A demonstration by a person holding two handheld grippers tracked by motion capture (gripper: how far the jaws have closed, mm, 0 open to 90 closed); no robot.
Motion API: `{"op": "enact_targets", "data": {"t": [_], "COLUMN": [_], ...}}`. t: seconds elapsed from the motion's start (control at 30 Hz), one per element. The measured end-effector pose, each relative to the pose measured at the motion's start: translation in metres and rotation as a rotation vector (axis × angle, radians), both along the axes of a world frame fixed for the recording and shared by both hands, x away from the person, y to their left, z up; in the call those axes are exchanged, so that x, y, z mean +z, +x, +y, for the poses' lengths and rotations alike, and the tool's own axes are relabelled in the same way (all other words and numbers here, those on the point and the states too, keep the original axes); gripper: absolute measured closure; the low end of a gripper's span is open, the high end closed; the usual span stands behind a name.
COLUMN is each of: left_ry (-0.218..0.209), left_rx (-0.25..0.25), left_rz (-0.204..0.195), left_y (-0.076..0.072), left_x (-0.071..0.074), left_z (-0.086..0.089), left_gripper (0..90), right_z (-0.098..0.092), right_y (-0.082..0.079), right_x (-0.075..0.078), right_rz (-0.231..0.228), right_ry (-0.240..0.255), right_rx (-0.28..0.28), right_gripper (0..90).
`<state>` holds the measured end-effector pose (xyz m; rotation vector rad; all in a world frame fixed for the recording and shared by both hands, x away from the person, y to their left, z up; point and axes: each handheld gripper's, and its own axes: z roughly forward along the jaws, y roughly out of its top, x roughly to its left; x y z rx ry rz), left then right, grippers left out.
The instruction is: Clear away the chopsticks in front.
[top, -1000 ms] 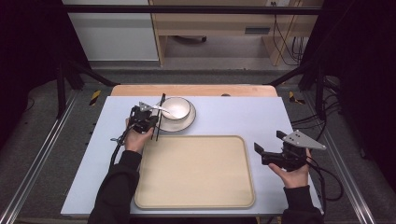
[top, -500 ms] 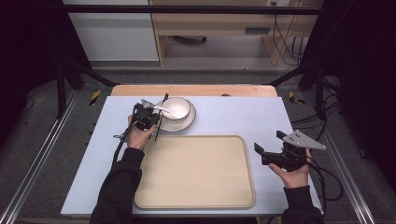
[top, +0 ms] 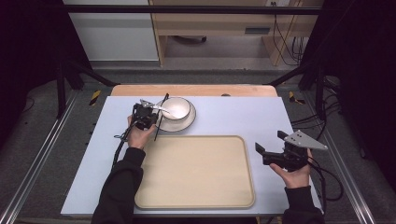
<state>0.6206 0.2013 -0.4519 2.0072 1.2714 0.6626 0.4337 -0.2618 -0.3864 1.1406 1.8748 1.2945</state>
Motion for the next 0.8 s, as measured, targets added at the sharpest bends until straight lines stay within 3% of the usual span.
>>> {"op": "enact_targets", "data": {"t": [0.2,0.5,0.73,0.8], "left_ry": [-0.001,-0.013,-0.022,-0.014], "left_rx": [0.004,0.027,0.055,0.062], "left_rz": [0.002,-0.027,-0.034,-0.042], "left_y": [0.0,-0.005,-0.015,-0.025], "left_x": [0.0,0.007,0.012,0.015], "left_z": [0.0,0.004,0.016,0.023], "left_gripper": [85.4,85.7,85.7,85.7], "right_z": [0.0,0.0,-0.001,-0.001], "right_y": [0.0,0.0,-0.001,-0.001], "right_x": [0.0,-0.001,0.0,0.0], "right_rz": [0.001,0.002,-0.002,-0.002], "right_ry": [-0.001,-0.006,0.001,0.002], "right_rx": [0.001,-0.001,-0.007,-0.008], "right_gripper": [6.7,6.6,6.6,6.6]}}
